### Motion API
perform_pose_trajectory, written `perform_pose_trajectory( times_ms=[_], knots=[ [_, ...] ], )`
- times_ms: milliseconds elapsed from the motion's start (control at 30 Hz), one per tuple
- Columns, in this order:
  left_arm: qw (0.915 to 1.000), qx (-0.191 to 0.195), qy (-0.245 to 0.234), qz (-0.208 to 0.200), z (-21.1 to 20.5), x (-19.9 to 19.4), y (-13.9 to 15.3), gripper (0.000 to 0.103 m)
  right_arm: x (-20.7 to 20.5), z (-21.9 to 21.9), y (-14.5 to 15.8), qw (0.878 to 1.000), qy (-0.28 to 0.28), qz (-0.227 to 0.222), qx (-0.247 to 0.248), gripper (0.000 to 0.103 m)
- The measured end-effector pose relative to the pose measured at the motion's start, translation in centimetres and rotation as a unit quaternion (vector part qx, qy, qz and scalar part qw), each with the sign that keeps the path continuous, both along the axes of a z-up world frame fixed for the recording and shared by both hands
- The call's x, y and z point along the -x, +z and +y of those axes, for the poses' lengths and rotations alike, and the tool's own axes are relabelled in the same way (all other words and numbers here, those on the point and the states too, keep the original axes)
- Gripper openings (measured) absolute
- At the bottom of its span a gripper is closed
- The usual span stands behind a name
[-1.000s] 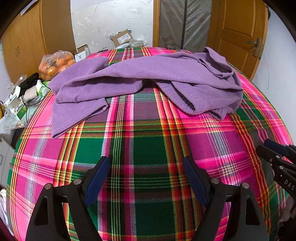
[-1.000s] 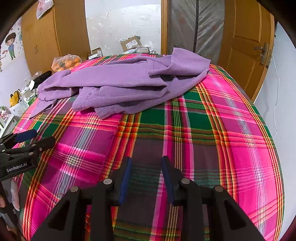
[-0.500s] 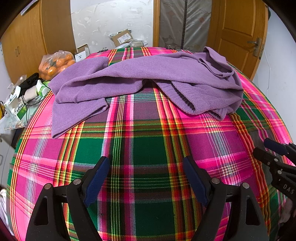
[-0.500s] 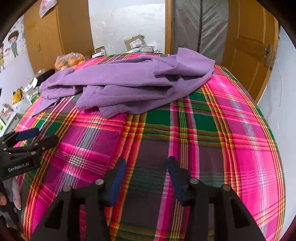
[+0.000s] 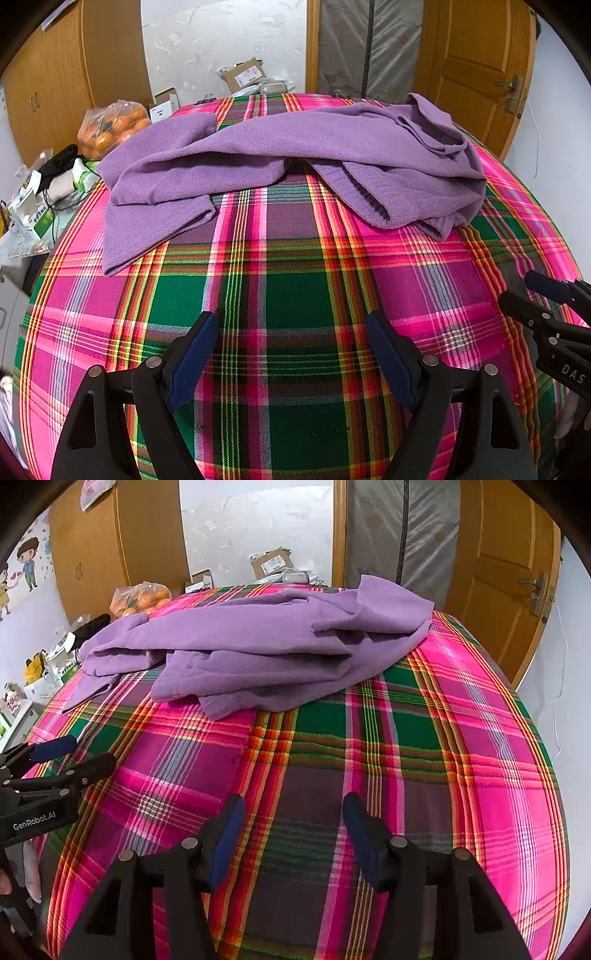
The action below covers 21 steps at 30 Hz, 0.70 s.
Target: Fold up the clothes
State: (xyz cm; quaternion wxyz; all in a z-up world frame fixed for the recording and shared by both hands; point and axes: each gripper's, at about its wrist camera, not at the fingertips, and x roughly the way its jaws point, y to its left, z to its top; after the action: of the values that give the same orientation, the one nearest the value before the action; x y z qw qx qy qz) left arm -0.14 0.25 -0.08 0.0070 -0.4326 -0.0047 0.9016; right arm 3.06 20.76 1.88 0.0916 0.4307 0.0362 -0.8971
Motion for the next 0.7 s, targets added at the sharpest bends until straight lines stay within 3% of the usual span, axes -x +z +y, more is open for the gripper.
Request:
perform_pose_trajectory(
  times_ms=[700],
  knots=[
    [0.9998,-0.006,-0.02,-0.006,0.0,1.2,0.0,0.085,2.2,-0.5,0.1,1.0,-0.008,0.001,0.016,0.057]
  ],
)
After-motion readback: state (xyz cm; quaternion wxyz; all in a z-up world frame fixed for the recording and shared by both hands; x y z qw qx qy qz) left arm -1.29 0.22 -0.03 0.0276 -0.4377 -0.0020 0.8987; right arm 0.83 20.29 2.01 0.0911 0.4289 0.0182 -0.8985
